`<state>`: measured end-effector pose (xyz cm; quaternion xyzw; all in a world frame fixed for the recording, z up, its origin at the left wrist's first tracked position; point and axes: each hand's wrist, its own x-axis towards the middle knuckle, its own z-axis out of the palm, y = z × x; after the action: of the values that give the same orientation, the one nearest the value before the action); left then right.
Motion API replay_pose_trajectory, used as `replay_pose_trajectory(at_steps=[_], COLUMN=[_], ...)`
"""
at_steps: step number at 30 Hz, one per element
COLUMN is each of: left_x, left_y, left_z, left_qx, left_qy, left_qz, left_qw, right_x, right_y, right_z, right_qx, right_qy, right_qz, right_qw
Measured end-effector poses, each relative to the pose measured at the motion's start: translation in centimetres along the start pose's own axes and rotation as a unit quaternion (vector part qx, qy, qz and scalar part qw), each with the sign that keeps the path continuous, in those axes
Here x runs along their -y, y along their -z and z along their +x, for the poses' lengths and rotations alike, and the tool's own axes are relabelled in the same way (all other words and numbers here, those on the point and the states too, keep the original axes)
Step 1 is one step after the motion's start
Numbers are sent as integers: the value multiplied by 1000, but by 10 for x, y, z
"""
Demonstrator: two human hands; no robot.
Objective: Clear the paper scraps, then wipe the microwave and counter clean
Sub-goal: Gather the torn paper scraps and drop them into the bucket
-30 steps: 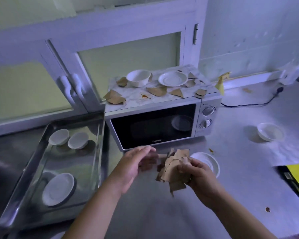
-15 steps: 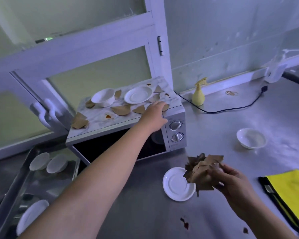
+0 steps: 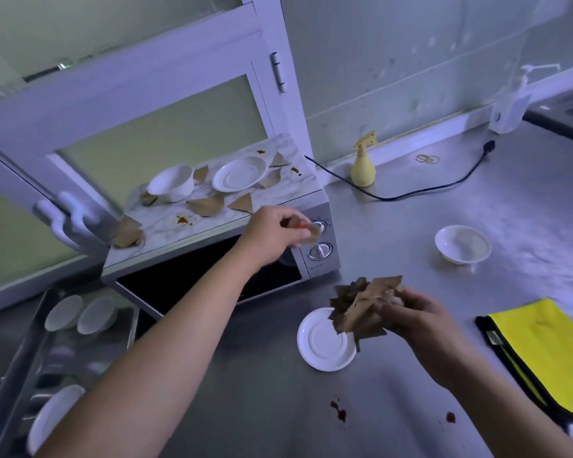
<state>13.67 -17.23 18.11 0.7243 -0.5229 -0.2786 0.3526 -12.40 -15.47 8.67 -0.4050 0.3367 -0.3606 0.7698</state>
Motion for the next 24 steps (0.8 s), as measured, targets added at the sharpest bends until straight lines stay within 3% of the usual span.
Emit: replay_pose_trajectory(at_steps=[4, 9, 18, 24], left_x=[10, 21, 57, 80], left_y=[-17, -12, 43, 65], left_z=[-58, -95, -132, -144], left_qx=[81, 106, -41, -31], left_qy=[35, 121, 171, 124], left_qz=[-124, -209, -295, -286], left_qw=[988, 965, 939, 950], right_x=[-3, -18, -36, -46], right_y=[-21, -52, -126, -155], right_z=[7, 16, 21, 15], right_qx=[70, 107, 144, 146], right_qy=[12, 0, -74, -52], right_qz=[-12, 5, 56, 17], right_qw=[997, 994, 985, 988])
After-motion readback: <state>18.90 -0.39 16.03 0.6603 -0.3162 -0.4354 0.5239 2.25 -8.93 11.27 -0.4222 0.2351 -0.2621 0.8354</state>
